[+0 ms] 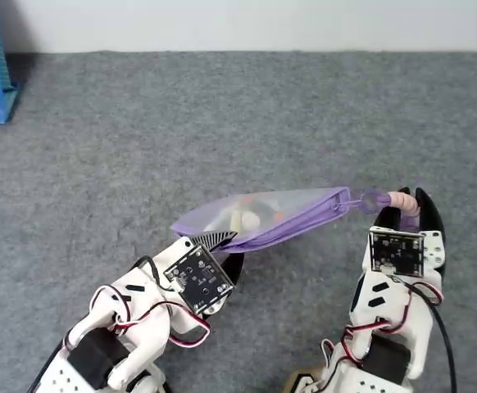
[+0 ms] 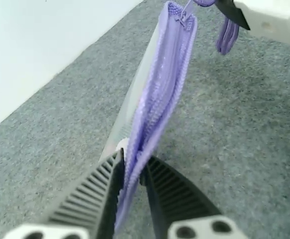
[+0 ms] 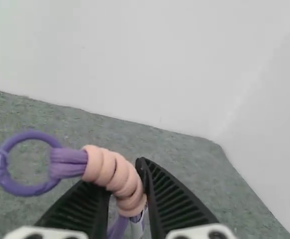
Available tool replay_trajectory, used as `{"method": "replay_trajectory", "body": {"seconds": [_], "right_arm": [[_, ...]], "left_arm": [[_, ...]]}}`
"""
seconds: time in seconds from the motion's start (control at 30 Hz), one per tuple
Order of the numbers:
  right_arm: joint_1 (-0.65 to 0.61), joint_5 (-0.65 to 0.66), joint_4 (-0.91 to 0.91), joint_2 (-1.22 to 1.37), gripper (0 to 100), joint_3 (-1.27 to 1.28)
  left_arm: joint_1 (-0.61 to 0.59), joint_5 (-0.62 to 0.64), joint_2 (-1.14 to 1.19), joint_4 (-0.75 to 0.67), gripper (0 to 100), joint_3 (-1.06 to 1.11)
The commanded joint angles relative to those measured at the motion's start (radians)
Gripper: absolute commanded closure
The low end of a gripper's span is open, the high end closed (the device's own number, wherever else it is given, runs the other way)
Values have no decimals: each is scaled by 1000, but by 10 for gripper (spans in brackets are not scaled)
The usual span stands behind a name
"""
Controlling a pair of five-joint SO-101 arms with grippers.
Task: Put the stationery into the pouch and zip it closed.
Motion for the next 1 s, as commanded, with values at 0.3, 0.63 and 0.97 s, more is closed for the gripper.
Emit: {"method": "replay_trajectory", "body": {"seconds": [0.3,0.63,0.97], "right_arm": [[-119,-222,576,1,731,-334],[-363,-313,742,1,824,-450],[-568,-414,871,2,701,-651]], "left_arm": [[-84,137,-49,5,803,-77],[-218,164,-43,95,754,-213],[-364,161,-48,51,754,-252]]}}
